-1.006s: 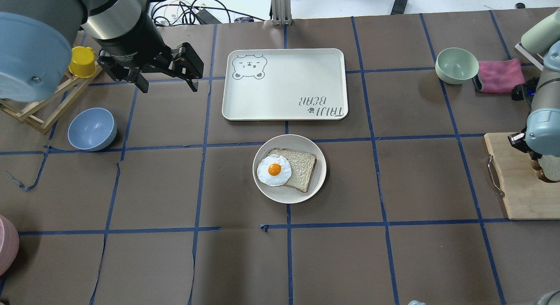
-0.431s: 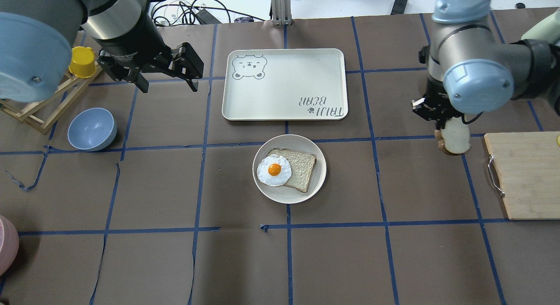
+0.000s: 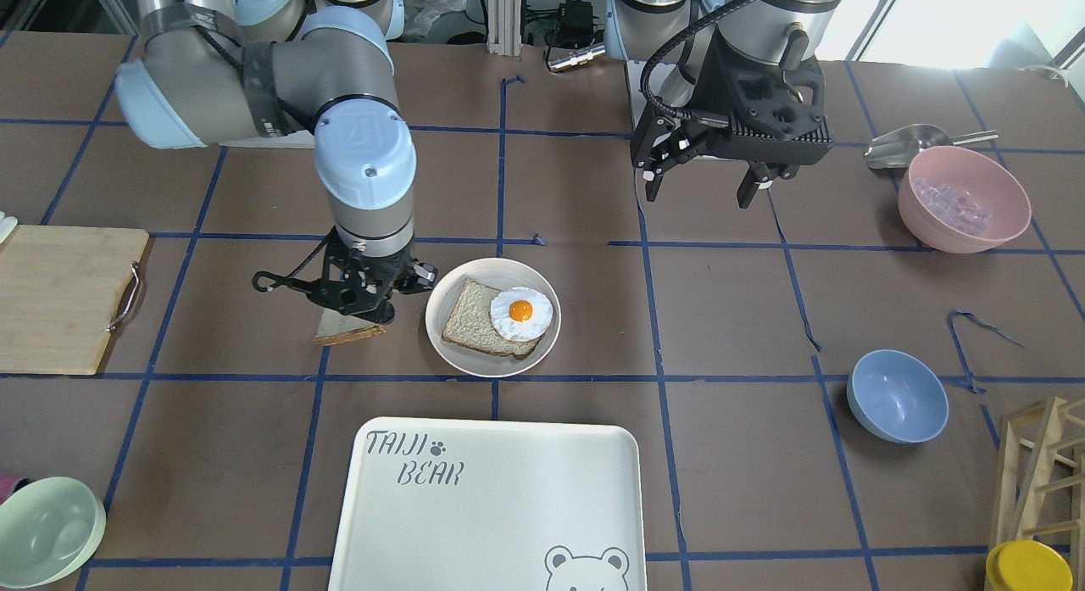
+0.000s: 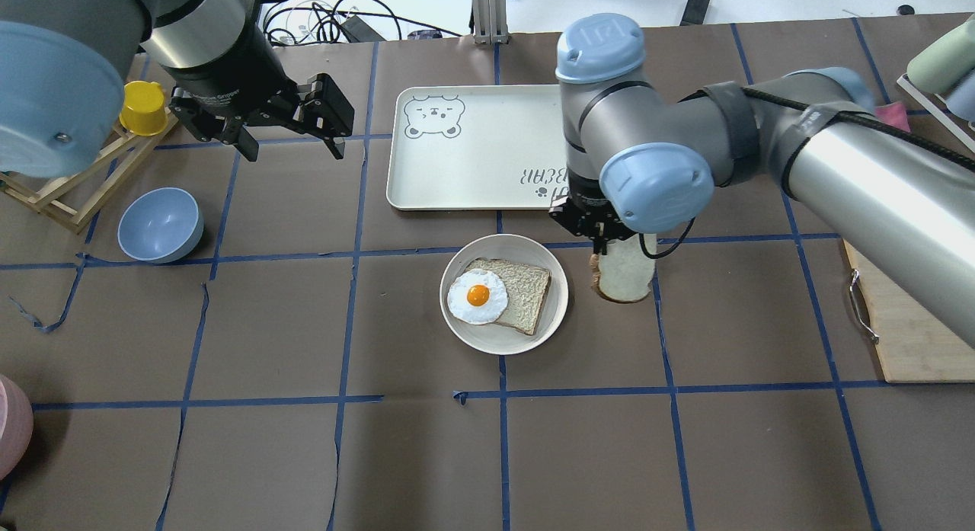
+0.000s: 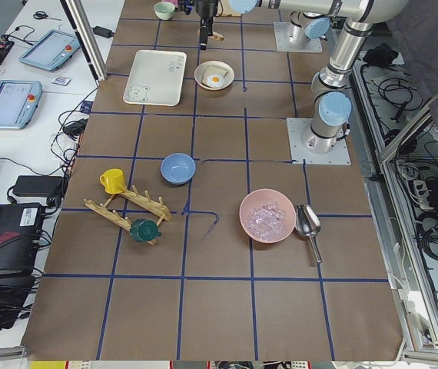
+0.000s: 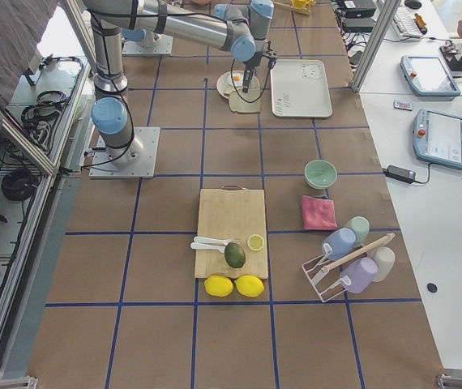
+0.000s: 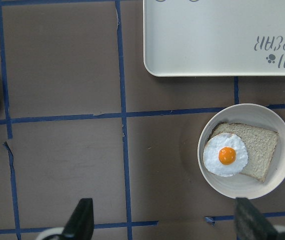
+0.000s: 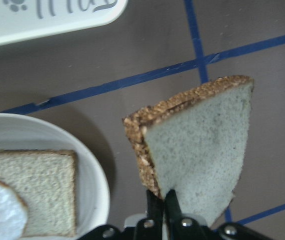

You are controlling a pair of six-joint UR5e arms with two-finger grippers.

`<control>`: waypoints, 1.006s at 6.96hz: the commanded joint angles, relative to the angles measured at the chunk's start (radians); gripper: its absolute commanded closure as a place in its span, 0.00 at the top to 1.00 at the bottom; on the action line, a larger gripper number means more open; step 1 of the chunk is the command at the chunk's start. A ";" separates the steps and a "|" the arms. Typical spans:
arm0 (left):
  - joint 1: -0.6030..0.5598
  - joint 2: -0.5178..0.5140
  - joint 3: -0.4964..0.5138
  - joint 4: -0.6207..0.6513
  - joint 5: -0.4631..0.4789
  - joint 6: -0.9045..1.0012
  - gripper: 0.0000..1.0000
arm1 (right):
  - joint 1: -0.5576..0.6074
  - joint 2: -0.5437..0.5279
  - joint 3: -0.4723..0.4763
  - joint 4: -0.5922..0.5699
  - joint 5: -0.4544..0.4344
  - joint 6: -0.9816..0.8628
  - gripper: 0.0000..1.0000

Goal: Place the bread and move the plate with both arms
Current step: 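Lift the bread slice and carry it over the white plate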

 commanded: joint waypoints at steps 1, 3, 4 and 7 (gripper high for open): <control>0.002 0.000 0.000 0.000 -0.001 0.001 1.00 | 0.143 0.077 -0.084 -0.013 0.060 0.232 0.00; 0.003 0.000 0.000 0.000 -0.004 0.000 1.00 | 0.196 0.149 -0.140 -0.019 0.105 0.337 0.00; 0.003 0.000 0.000 0.000 -0.001 0.000 1.00 | 0.204 0.165 -0.137 -0.022 0.105 0.340 0.00; 0.005 0.000 0.001 0.000 -0.004 0.001 1.00 | 0.202 0.180 -0.143 -0.024 0.093 0.328 0.00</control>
